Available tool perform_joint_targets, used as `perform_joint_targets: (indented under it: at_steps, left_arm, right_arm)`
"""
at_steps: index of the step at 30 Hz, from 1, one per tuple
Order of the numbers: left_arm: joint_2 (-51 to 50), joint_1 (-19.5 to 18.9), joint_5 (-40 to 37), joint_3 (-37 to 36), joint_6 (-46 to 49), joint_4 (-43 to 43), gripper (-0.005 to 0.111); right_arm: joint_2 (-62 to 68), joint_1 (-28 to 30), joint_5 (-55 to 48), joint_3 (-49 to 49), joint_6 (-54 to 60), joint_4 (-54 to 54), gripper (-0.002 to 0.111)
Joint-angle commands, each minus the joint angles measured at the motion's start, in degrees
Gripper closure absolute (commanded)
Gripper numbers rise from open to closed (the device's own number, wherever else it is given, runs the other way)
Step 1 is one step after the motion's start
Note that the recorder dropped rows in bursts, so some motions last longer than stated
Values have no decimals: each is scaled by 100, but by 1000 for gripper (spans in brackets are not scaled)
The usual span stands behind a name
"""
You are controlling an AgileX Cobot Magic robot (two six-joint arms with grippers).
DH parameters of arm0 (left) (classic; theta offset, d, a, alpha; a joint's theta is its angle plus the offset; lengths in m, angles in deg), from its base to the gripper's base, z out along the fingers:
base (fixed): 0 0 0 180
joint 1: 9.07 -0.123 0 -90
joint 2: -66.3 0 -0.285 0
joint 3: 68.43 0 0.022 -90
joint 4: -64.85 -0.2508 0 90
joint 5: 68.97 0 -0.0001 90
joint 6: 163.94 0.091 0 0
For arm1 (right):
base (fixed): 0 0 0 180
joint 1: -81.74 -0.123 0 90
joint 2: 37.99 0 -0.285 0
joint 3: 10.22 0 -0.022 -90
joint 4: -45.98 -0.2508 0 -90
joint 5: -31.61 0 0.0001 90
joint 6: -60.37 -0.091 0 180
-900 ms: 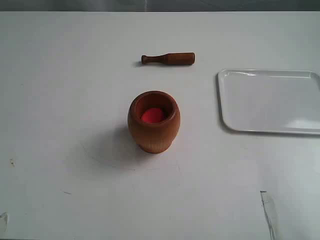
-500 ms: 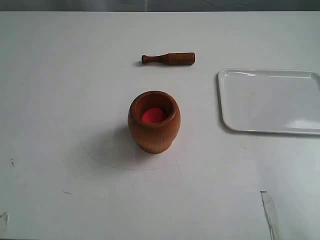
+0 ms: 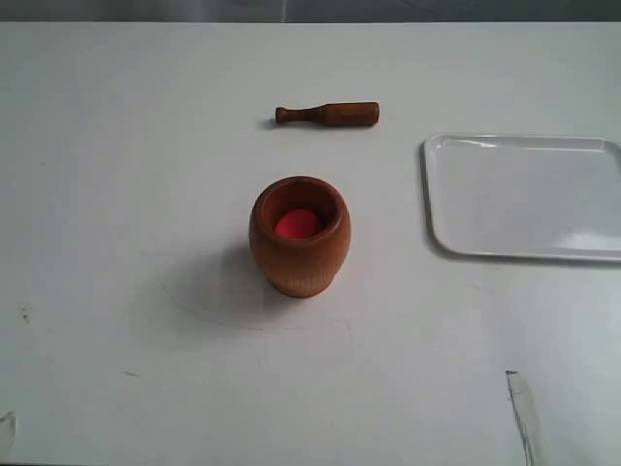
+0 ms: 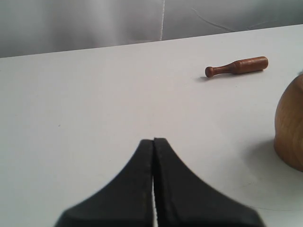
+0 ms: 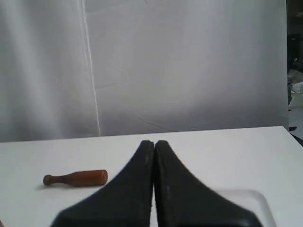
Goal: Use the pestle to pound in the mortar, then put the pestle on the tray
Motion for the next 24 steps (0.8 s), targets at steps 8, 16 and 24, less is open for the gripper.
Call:
perform_joint_targets:
  at_steps: [8,16,24]
  left_arm:
    - [7,44,17,-3,-47,42,107]
    - [7,44,17,-3,-47,42,107]
    - [7,44,17,-3,-47,42,107]
  right_arm:
    - [-22,40,397,15,-16,-130,108]
    - [-22,40,665,15,-41,-254,108]
    - [-22,28,872,15,-102,-1006,108]
